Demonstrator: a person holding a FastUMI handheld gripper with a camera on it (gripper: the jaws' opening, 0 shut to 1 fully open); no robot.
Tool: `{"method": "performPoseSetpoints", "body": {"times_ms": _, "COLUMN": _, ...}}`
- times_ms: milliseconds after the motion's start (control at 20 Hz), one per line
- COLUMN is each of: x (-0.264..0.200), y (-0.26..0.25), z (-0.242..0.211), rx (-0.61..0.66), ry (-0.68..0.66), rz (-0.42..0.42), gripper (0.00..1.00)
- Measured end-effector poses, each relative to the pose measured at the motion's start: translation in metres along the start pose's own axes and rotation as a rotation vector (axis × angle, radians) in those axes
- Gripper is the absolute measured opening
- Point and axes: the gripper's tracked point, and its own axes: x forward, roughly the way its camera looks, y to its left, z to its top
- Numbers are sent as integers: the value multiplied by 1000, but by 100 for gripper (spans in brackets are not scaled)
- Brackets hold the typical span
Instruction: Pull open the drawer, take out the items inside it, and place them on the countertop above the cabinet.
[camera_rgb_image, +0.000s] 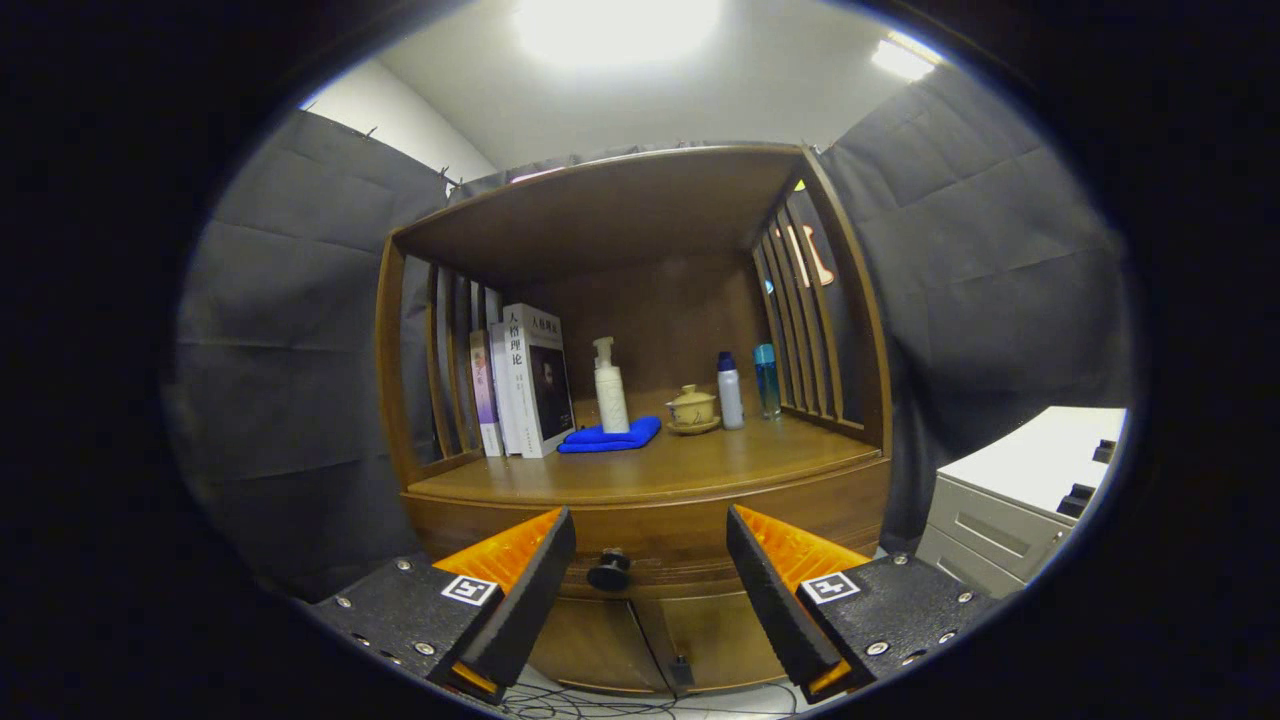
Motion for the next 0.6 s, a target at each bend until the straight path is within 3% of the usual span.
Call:
{"method": "performPoseSetpoints", "body": {"times_ms": 250, "x": 16, "y": -6, "z": 20, "rx": -18, "ry": -9, "rz": -42, "gripper": 94}}
{"method": "performPoseSetpoints", "body": {"times_ms": 600, "x": 59, "y": 9, "z": 0, "rx": -39, "ry": 14, "rz": -38, "gripper": 95}}
